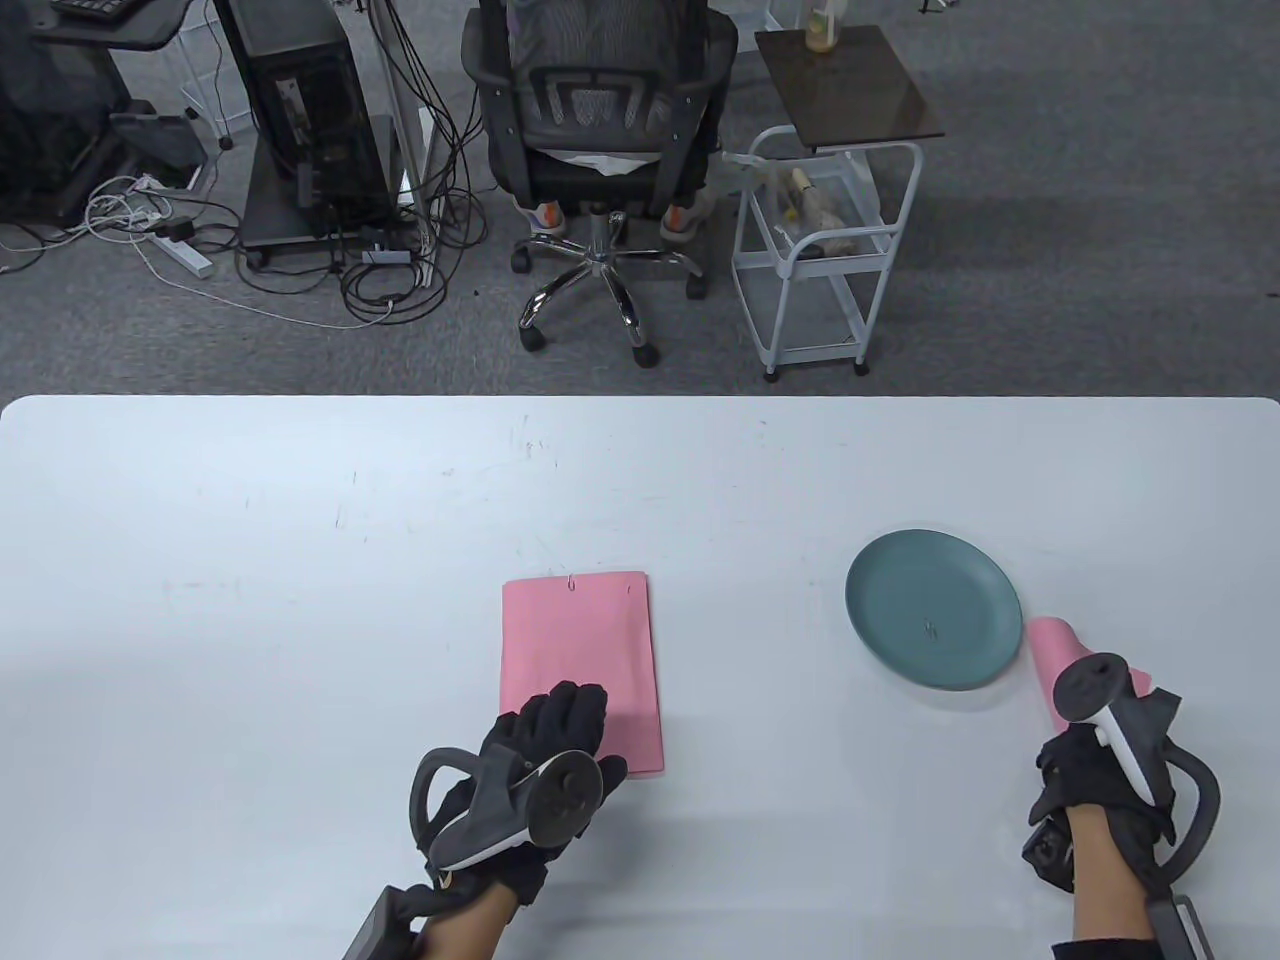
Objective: Pinch and push to attach paper clips
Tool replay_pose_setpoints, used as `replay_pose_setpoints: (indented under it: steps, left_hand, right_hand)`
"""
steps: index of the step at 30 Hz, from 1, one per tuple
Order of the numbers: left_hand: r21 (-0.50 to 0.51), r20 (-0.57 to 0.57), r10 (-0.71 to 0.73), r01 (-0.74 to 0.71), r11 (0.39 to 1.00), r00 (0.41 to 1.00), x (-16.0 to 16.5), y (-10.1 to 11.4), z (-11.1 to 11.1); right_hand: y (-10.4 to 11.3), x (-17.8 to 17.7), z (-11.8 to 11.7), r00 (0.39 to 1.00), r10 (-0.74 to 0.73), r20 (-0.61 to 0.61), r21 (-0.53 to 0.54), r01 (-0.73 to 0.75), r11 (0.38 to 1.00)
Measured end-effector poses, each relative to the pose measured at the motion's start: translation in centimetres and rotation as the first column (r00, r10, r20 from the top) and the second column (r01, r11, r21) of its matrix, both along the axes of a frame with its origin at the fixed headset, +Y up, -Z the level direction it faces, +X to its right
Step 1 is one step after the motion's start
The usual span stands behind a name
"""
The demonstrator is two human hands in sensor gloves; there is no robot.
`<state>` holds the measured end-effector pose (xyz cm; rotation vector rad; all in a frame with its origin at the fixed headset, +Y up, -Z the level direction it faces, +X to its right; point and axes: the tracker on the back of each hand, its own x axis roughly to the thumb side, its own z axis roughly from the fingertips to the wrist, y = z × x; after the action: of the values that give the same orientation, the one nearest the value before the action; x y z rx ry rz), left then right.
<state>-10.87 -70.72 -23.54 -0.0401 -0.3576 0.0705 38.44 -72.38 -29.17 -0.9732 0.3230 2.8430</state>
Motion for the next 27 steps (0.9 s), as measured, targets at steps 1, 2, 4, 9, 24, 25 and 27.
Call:
replay_pose_setpoints:
  steps: [1, 2, 4, 9, 24, 25, 27]
  left_hand:
    - [0.000, 0.000, 0.000, 0.000, 1.000, 1.000, 0.0, 0.0, 0.0]
    - [0.000, 0.000, -0.001, 0.001, 1.000, 1.000, 0.0, 0.0, 0.0]
    - [-0.001, 0.000, -0.001, 0.001, 1.000, 1.000, 0.0, 0.0, 0.0]
    - [-0.005, 0.002, 0.001, -0.001, 1.000, 1.000, 0.1, -0.1, 0.0]
    - [-0.031, 0.019, 0.260, -0.260, 0.965, 0.965, 0.1, 0.0, 0.0]
    - [-0.036, 0.019, 0.277, -0.276, 0.960, 0.961, 0.1, 0.0, -0.1]
    - [-0.054, 0.021, 0.326, -0.325, 0.944, 0.945, 0.1, -0.1, -0.1]
  right_hand:
    - [0.4, 0.3, 0.2, 1.000, -0.004, 0.010, 0.038, 0.004, 0.999]
    - [0.8, 0.6, 0.5, 1.000, -0.008, 0.022, 0.075, 0.006, 0.997]
    - [1.8, 1.2, 1.1, 0.999, -0.031, 0.044, 0.173, 0.023, 0.985]
    - [4.1, 2.5, 3.1, 0.985, -0.162, 0.057, 0.456, 0.118, 0.882]
    - [4.2, -3.4, 2.6, 0.502, -0.560, -0.659, 0.391, 0.865, 0.315]
    - [4.0, -4.0, 2.4, 0.465, -0.570, -0.677, 0.355, 0.885, 0.301]
    - [3.5, -5.4, 2.2, 0.381, -0.597, -0.706, 0.276, 0.924, 0.264]
